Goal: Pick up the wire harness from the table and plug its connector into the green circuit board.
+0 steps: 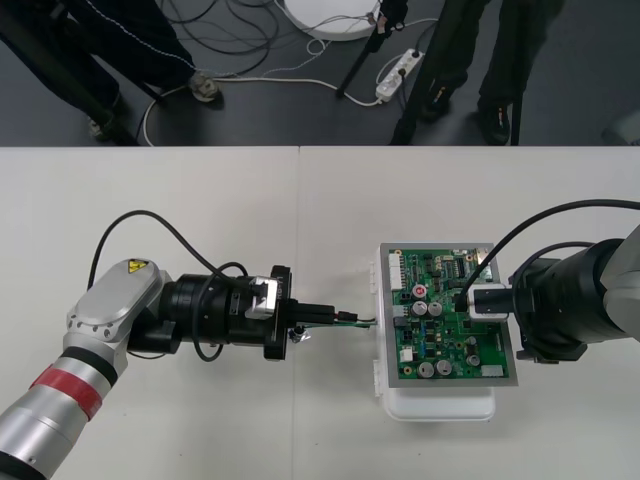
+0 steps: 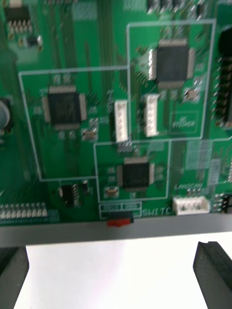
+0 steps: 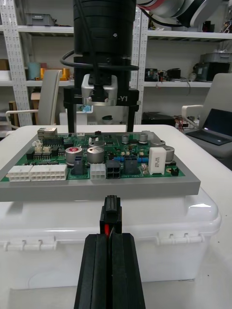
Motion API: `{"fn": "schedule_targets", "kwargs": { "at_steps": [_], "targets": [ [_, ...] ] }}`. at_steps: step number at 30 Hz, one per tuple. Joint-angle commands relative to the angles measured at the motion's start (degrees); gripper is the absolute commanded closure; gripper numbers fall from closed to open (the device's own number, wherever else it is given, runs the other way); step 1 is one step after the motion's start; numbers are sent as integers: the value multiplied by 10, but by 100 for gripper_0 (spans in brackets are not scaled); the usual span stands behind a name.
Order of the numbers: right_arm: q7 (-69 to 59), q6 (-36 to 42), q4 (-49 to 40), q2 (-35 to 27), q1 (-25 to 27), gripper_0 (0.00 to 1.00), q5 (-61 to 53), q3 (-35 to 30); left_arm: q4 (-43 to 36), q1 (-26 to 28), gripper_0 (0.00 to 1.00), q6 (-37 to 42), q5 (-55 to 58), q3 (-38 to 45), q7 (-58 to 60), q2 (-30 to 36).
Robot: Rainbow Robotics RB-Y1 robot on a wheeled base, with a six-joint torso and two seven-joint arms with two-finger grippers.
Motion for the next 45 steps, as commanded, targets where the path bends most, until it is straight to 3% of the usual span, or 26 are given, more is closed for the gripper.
{"fn": "schedule_targets", "kwargs": {
  "at_steps": [1, 45],
  "targets": [
    [-10, 17, 10, 13, -17, 0, 5, 6, -5, -24, 100, 8, 14, -21, 16, -13],
    [8, 23, 12, 27, -16, 0, 26, 40, -6, -7, 100, 56, -14, -25, 36, -56]
  ]
}}
